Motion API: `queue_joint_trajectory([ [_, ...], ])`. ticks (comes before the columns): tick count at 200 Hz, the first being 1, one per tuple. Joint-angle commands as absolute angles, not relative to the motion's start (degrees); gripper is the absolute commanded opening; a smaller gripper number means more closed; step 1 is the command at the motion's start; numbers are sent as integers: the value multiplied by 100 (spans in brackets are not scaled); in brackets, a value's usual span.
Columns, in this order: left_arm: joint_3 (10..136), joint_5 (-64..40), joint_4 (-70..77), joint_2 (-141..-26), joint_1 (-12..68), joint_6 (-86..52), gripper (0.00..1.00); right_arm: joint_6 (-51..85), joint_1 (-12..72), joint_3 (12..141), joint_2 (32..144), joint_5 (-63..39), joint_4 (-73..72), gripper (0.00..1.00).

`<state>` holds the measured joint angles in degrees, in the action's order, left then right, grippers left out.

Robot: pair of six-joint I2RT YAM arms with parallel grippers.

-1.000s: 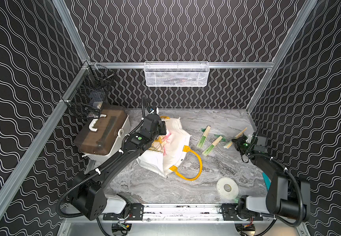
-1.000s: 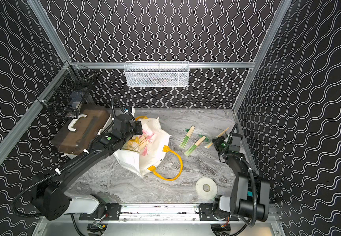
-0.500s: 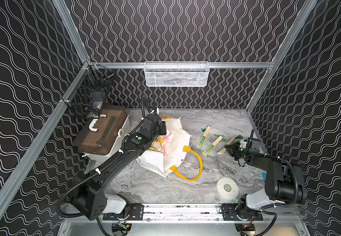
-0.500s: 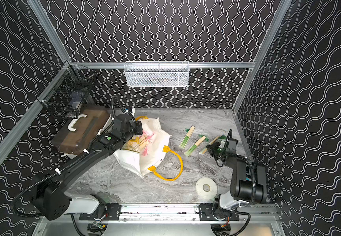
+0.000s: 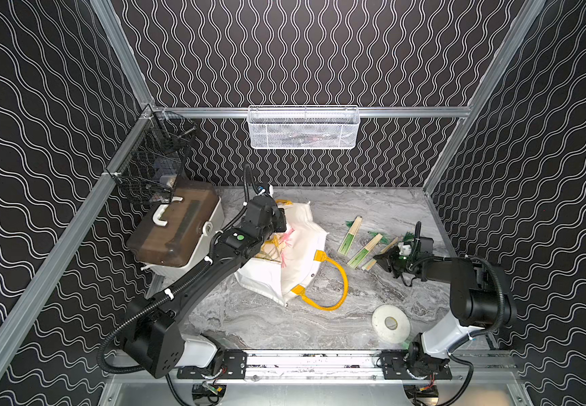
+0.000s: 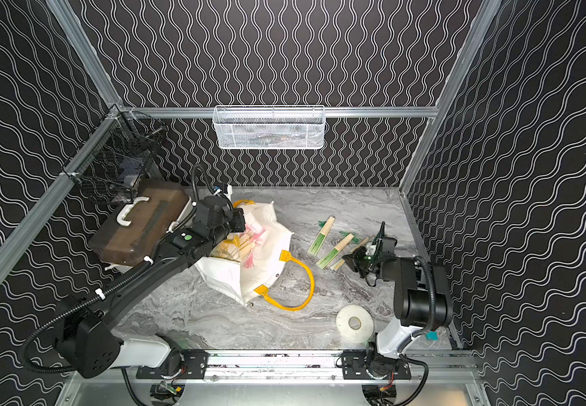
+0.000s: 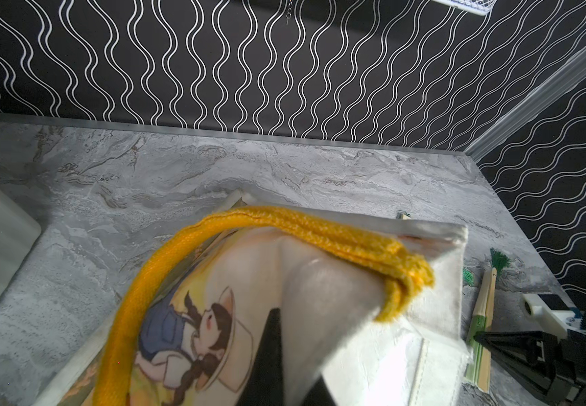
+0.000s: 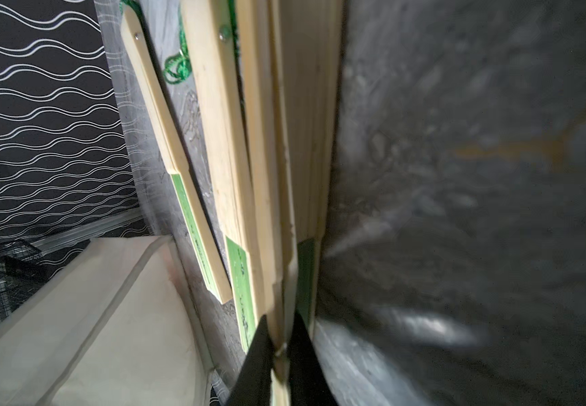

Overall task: Take out the folding fans from the tote bags
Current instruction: Adjust the folding fan at the center of the board.

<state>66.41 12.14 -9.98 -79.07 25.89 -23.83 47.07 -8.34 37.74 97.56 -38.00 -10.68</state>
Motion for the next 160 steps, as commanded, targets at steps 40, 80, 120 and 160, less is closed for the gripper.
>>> queue_joint_trajectory([
  [40,6669,1178,-721,-7888,2585,-2435,0,4104,-747,4585,10694,-4086,-776,13],
  [80,6671,1195,-731,-7887,2588,-2418,0,3785,-712,4842,10865,-4084,-436,15],
  [120,6670,1195,-729,-7872,2592,-2426,0,3742,-710,4687,10149,-3583,94,27],
  [160,6658,1145,-707,-7881,2589,-2459,0,3760,-711,4623,9679,-3318,599,35],
])
